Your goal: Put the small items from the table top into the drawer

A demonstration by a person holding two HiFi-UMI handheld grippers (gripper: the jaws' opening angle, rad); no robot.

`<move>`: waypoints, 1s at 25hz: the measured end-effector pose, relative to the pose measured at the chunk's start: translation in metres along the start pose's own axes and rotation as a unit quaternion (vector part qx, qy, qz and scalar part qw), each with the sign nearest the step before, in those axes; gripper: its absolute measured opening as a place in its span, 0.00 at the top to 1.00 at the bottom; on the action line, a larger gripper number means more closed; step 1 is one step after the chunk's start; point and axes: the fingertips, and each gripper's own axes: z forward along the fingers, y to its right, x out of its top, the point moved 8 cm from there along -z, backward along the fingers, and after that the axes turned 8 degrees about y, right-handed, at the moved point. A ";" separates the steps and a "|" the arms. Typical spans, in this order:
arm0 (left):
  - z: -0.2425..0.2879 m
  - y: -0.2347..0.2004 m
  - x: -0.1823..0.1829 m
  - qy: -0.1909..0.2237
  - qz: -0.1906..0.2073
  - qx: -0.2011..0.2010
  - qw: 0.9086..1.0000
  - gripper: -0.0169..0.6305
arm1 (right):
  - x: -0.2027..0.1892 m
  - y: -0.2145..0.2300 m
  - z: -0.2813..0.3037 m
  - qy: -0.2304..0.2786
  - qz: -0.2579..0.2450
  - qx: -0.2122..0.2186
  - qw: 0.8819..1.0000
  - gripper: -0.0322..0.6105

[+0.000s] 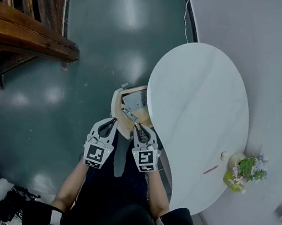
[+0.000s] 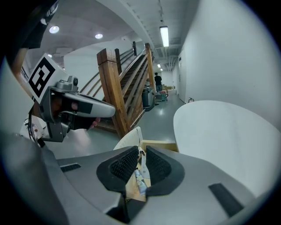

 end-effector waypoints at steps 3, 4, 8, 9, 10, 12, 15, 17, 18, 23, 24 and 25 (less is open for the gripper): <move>0.000 -0.001 -0.001 -0.001 -0.002 -0.002 1.000 0.94 | -0.001 0.000 0.006 -0.003 0.000 -0.001 1.000 0.83; 0.000 -0.002 -0.001 0.000 -0.002 -0.002 1.000 0.94 | -0.002 0.000 0.008 -0.004 -0.001 -0.001 1.000 0.83; -0.001 -0.004 0.000 0.002 -0.002 -0.003 1.000 0.94 | -0.007 0.000 0.022 -0.005 -0.009 -0.003 1.000 0.83; -0.001 -0.004 0.000 0.002 -0.002 -0.003 1.000 0.94 | -0.008 0.001 0.027 -0.006 -0.011 -0.003 1.000 0.83; -0.001 -0.005 0.000 0.003 -0.002 -0.003 1.000 0.94 | -0.010 0.001 0.032 -0.010 -0.012 -0.003 1.000 0.83; -0.002 -0.005 -0.001 0.002 -0.002 -0.002 1.000 0.94 | -0.014 0.002 0.041 -0.018 -0.014 -0.003 1.000 0.83; -0.004 -0.007 -0.002 0.001 -0.002 -0.001 1.000 0.94 | -0.025 0.003 0.053 -0.030 -0.017 -0.003 0.999 0.83; -0.006 -0.009 -0.003 0.000 -0.003 0.001 1.000 0.94 | -0.032 0.005 0.062 -0.040 -0.021 -0.003 0.999 0.83; -0.007 -0.010 -0.004 0.000 -0.003 0.002 1.000 0.94 | -0.035 0.005 0.066 -0.045 -0.022 -0.003 0.999 0.83; -0.007 -0.013 -0.007 -0.003 -0.004 0.004 1.000 0.94 | -0.052 0.008 0.086 -0.068 -0.026 0.002 0.997 0.83; -0.007 -0.014 -0.007 -0.003 -0.004 0.004 1.000 0.94 | -0.054 0.008 0.090 -0.073 -0.028 0.003 0.997 0.83; -0.008 -0.015 -0.007 -0.003 -0.004 0.003 1.000 0.94 | -0.056 0.008 0.094 -0.079 -0.028 0.005 0.996 0.83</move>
